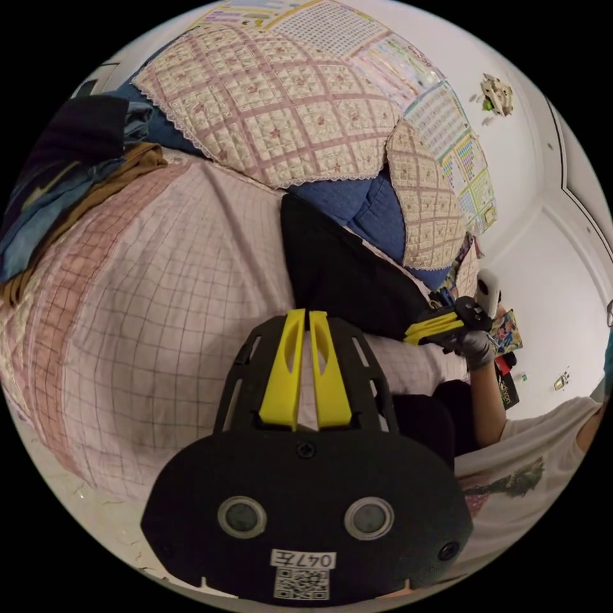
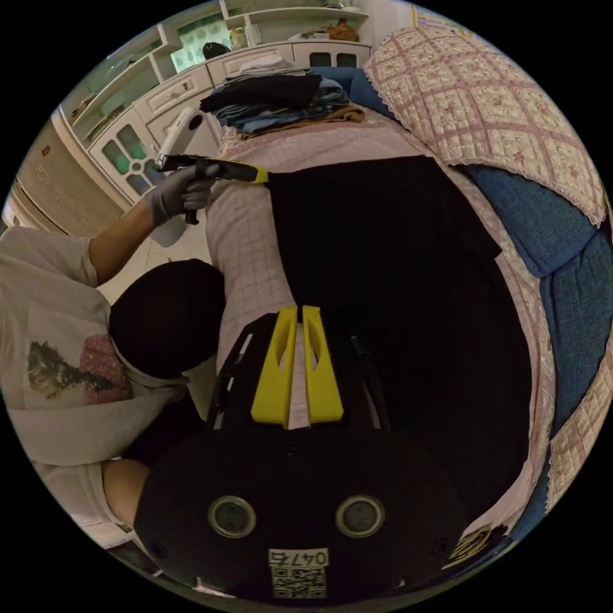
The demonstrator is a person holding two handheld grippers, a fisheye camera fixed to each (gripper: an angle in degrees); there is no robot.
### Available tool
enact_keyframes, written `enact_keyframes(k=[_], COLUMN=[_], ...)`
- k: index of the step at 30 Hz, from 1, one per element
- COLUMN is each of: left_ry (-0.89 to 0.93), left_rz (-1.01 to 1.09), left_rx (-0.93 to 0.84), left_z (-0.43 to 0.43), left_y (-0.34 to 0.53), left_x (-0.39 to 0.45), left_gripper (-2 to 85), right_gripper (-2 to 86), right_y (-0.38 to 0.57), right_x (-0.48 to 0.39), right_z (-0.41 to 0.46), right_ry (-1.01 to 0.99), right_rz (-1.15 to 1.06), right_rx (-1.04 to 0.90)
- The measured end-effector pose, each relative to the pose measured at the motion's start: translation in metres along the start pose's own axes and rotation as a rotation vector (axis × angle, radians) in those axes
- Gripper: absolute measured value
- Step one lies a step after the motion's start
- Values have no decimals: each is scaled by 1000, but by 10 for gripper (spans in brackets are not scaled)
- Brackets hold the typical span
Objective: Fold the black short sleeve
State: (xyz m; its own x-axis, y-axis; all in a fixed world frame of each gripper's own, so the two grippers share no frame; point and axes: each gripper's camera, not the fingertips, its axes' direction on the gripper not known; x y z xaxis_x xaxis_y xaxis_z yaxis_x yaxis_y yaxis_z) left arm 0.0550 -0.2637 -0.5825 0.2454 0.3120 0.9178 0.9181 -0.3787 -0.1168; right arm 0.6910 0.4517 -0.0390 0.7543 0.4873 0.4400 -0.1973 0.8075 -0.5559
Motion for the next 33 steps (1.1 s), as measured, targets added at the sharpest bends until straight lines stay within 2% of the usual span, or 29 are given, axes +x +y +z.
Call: enact_keyframes(k=[3, 6, 8, 9, 11, 15, 20, 26, 33], left_ry=[-9, -154, -274, -317, -291, -86, -202, -175, -197], left_rz=[0, 37, 91, 132, 211, 374, 456, 466, 482], left_rx=[16, 46, 47, 32, -12, -102, -242, -326, -316], left_z=[-13, -43, -56, -56, -42, 36, 124, 168, 172], left_y=[-3, -1, -4, -10, -23, -51, -69, -64, -69], left_x=[0, 19, 44, 66, 103, 200, 263, 298, 348], left_gripper=[1, 3, -1, -4, -7, -9, -10, -10, -10], right_gripper=[8, 13, 18, 19, 31, 29, 26, 4, -3], right_y=[6, 25, 38, 38, 30, 13, 13, 30, 77], right_x=[4, 20, 54, 64, 102, 150, 173, 190, 199], right_z=[-21, -73, -111, -116, -124, -118, -118, -129, -190], right_ry=[-20, 21, 53, 63, 132, 146, 204, 191, 231], right_rz=[-20, 70, 263, 301, 383, 377, 246, 193, 254], right_rx=[5, 250, 480, 501, 462, 344, 259, 169, 285])
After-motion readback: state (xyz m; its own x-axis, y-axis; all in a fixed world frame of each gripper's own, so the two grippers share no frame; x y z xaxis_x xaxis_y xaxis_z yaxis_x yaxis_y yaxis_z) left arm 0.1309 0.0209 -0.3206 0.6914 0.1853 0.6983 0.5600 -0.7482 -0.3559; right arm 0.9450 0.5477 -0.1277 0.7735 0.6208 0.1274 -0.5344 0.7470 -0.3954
